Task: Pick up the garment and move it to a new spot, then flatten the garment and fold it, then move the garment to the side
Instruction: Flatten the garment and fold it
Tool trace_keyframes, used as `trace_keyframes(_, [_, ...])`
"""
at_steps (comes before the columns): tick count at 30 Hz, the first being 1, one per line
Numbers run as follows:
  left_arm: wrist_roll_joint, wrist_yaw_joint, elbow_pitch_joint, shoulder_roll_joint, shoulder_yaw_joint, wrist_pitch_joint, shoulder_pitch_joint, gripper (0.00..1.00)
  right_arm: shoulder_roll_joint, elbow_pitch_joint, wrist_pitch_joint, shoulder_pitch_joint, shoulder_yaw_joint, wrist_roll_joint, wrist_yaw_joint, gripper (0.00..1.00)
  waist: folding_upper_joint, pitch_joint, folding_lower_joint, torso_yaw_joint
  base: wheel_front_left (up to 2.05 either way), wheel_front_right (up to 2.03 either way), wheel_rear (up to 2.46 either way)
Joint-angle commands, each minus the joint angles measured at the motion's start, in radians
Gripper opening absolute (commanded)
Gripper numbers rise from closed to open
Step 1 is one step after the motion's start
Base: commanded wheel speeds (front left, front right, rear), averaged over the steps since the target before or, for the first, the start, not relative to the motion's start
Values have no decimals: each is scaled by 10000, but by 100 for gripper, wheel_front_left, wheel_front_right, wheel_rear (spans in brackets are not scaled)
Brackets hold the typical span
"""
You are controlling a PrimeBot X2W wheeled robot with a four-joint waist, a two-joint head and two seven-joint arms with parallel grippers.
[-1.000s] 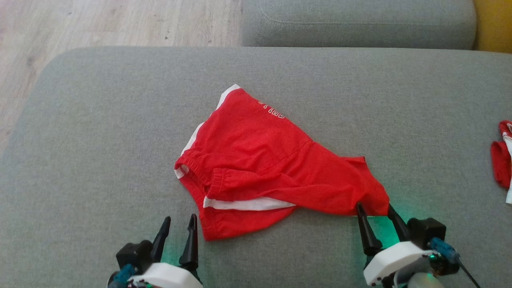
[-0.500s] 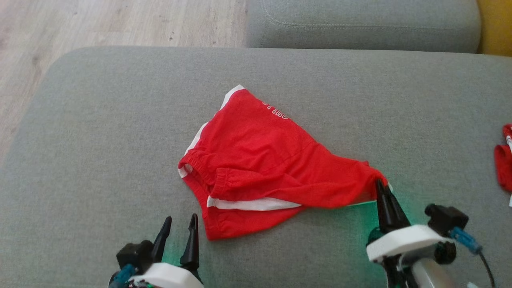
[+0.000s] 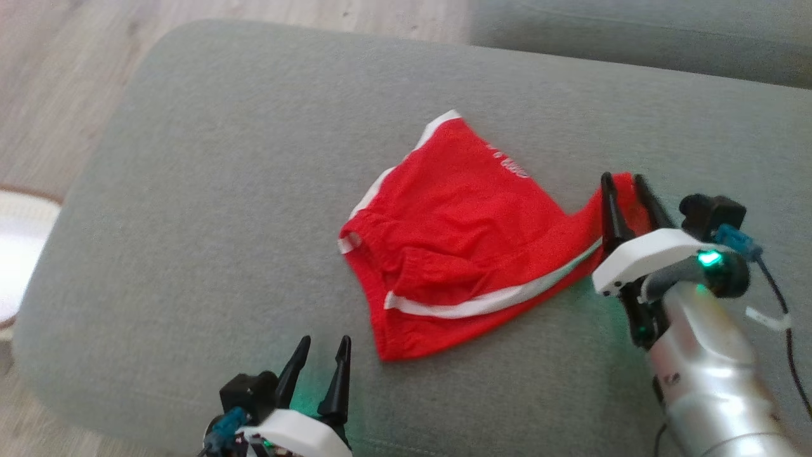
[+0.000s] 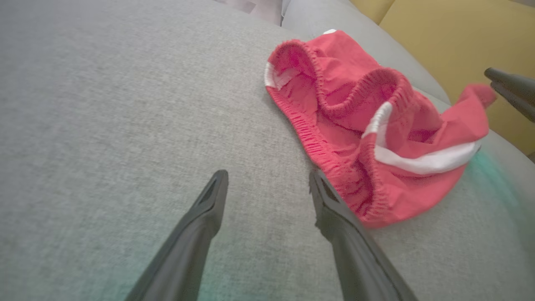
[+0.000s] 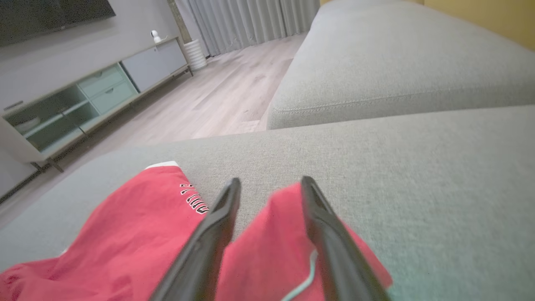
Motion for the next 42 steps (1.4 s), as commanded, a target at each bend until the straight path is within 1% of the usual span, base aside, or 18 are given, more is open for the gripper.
trace_keyframes(1, [-45,28,-209,11,212,-124,-313,100,-41,-194,-52,-384,115,-265,2,100,0,230,-1,342,0,0,0])
trace_keyframes(3, [-75,53,-220,11,209,-124,-293,100,-57,-522,-59,-553,-372,-761,2,100,0,253,-1,404,0,0,0])
trace_keyframes(5, [-55,92,-248,11,265,-124,-244,100,-21,-1368,-62,-329,-707,-1157,2,100,0,251,-1,351,0,0,0])
trace_keyframes(8, [1,126,-270,11,392,-124,-141,100,32,-2655,-63,525,-1196,-1321,2,100,0,182,-1,154,0,0,0])
trace_keyframes(11, [15,118,-333,11,424,-124,-101,100,57,-3185,-64,1565,-1671,-1326,2,100,0,114,-1,-76,0,0,0])
trace_keyframes(14, [40,92,-377,11,391,-124,-143,100,66,-3061,-65,2344,-1817,-1372,2,100,0,109,-1,-281,0,0,0])
trace_keyframes(18, [79,93,-412,11,404,-124,-213,100,72,-2823,-65,2607,-1842,-1282,2,100,0,143,-1,-426,0,0,0])
trace_keyframes(21, [133,78,-441,11,414,-124,-275,100,76,-2782,-65,2452,-1706,-1144,2,100,0,235,-1,-412,0,0,0])
trace_keyframes(25, [157,47,-417,11,385,-124,-325,100,80,-2476,-66,2098,-1633,-1004,2,100,0,378,-1,-204,0,0,0])
trace_keyframes(29, [108,31,-382,11,329,-124,-331,100,81,-1995,-66,1680,-1747,-890,2,100,0,539,-1,66,0,0,0])
trace_keyframes(36, [58,34,-383,11,326,-124,-367,100,82,-1329,-66,1169,-2069,-1115,2,100,0,763,-1,344,0,0,0])
trace_keyframes(37, [52,40,-405,11,337,-124,-383,100,82,-1085,-66,1049,-2085,-1156,2,98,0,824,-1,375,0,0,0])
trace_keyframes(38, [52,39,-415,11,341,-124,-389,100,82,-985,-66,995,-2101,-1139,2,66,0,844,-1,382,0,0,0])
trace_keyframes(39, [53,38,-422,11,345,-124,-397,100,82,-917,-66,956,-2107,-1157,2,19,0,859,-1,382,0,0,0])
trace_keyframes(40, [56,36,-427,11,348,-124,-410,100,82,-872,-66,932,-2106,-1146,2,0,0,866,-1,373,0,0,0])
trace_keyframes(42, [46,31,-459,10,363,-124,-436,100,82,-942,-66,932,-2115,-1045,2,0,0,855,-1,322,0,0,0])
